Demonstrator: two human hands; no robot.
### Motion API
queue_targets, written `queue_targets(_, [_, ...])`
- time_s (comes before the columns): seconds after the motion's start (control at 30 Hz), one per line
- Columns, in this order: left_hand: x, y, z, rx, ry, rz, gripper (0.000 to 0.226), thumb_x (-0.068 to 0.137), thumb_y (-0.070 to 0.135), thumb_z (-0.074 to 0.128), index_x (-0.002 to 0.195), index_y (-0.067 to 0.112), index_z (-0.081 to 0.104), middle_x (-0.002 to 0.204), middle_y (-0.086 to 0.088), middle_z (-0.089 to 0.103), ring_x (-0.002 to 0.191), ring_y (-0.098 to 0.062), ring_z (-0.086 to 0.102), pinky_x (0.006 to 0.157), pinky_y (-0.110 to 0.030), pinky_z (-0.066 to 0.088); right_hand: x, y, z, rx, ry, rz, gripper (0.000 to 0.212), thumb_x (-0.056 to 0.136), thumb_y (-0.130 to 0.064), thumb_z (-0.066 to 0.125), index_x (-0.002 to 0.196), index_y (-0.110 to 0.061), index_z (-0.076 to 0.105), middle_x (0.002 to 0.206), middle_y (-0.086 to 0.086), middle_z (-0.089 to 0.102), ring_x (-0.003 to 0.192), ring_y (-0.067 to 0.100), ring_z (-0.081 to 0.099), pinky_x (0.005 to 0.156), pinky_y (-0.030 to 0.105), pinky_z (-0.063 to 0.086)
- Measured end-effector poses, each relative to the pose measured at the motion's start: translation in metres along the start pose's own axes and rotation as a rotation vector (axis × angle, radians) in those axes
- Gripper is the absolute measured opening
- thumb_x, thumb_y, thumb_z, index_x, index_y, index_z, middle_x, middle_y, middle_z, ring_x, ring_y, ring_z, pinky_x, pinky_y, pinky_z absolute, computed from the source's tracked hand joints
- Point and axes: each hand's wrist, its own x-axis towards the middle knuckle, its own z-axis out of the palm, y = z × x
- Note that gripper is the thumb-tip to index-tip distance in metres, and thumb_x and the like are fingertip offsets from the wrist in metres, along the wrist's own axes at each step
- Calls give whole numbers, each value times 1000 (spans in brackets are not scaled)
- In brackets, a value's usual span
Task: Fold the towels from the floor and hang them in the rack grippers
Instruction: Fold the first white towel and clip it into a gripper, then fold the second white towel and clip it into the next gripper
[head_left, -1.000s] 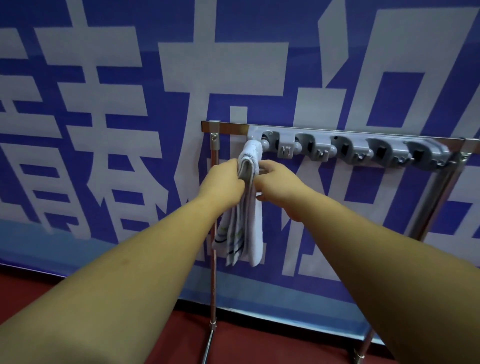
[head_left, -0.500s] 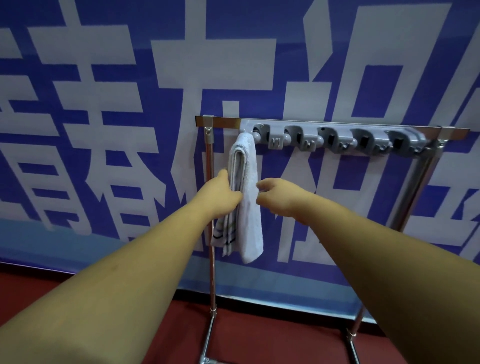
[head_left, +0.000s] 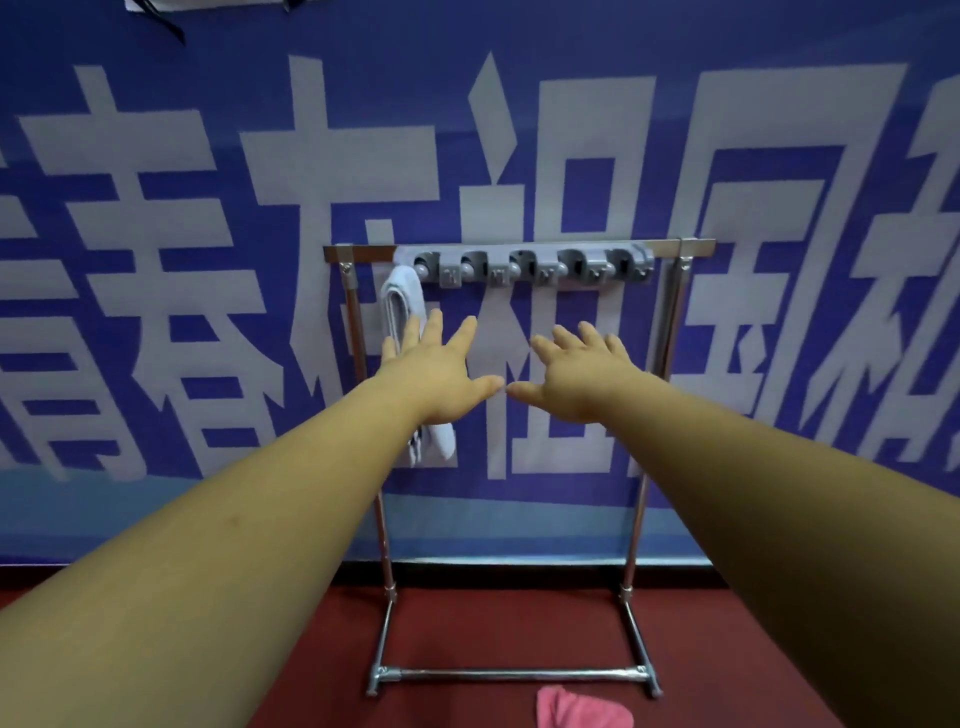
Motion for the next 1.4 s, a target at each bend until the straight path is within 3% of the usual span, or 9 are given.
queue_targets(0.3, [-32,64,67,72,-134,72,96,96,83,36,168,39,-10,177,-8,-21,163,-35,-20,130,-64,-3,-62,75,50,-1,-62,169,96,94,-83,37,168,-28,11,177,7,3,162,38,-5,129,60,2])
queue_targets(0.63, [9,66,107,25,-167,68,94,98,79,40,169,39,-8,178,-8,-17,163,-36,-15,131,-62,0,-26,101,94,47,-110,216,93,96,-79,40,168,-26,13,177,7,8,162,38,2,129,61,7])
queue_targets(1.03, [46,39,311,-6,-528,-1,96,99,77,44,169,37,-7,178,-7,-18,164,-35,-13,132,-58,4,11,129,300,91,-421,267,87,96,-74,47,164,-23,25,173,7,20,159,37,14,127,56,18])
queue_targets(1.17, [45,41,387,-7,-632,-8,97,98,76,46,170,35,-5,178,-8,-15,165,-35,-10,132,-56,6,7,147,375,131,-495,290,79,92,-70,55,154,-22,40,164,9,37,152,37,29,122,53,27])
queue_targets(1.4, [35,59,506,-58,-802,-4,98,99,75,48,170,34,-4,178,-8,-14,165,-35,-7,132,-54,7,-19,169,497,226,-704,372,75,91,-64,61,145,-14,46,151,21,50,137,44,49,113,49,43])
